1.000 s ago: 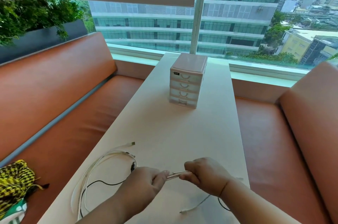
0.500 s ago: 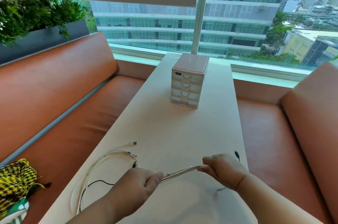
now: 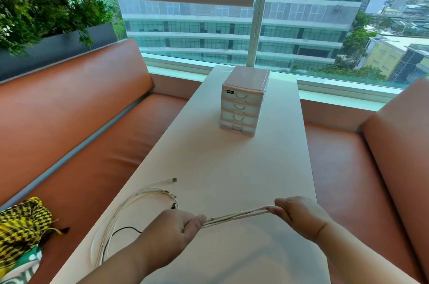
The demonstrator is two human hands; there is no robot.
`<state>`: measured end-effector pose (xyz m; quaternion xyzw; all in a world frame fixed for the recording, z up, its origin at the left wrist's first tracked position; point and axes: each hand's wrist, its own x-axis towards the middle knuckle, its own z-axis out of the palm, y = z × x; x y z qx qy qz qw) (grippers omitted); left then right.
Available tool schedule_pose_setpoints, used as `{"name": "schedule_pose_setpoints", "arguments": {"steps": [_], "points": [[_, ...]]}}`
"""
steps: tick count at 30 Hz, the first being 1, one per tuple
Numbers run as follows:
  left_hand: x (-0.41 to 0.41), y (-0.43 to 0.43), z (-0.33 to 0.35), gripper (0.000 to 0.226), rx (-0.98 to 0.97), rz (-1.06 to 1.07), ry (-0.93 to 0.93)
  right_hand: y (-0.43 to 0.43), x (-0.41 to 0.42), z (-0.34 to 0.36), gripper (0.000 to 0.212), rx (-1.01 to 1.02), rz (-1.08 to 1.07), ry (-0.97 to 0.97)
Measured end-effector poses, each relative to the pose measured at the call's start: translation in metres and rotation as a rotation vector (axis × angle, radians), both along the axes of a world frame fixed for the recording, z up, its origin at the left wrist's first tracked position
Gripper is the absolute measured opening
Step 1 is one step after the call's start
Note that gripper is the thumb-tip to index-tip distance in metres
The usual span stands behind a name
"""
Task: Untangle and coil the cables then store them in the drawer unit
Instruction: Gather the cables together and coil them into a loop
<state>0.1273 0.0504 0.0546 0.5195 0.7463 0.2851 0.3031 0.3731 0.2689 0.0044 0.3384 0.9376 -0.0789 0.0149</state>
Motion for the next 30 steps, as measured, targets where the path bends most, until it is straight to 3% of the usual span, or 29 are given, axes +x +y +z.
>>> {"name": "schedule_pose_setpoints", "arguments": {"steps": [5,8,12,16,21,25,30], "points": [[-0.018,-0.004,-0.002,0.048,-0.001,0.070,0.049,0.011,0.022,-0.003,0.089,-0.016,-0.096,-0.021],[-0.015,-0.004,-0.003,0.048,-0.008,0.042,0.044,0.007,0.020,-0.003,0.078,-0.023,-0.120,-0.088],[-0.015,-0.003,-0.002,0.068,0.013,0.034,0.059,0.008,0.014,-0.009,0.080,0.007,-0.161,-0.075],[-0.025,-0.003,-0.002,0.052,0.025,0.103,0.086,0.017,0.024,-0.014,0.084,0.061,-0.140,-0.084],[-0.024,-0.003,-0.002,0.055,0.016,0.101,0.118,0.015,0.023,-0.020,0.055,-0.004,-0.226,-0.192],[-0.020,0.003,-0.001,0.055,0.008,0.102,0.115,0.011,0.011,-0.021,0.054,0.047,-0.319,-0.245],[-0.024,0.003,-0.007,0.060,-0.030,0.088,0.154,0.011,0.008,-0.026,0.049,-0.036,-0.367,-0.308]]}}
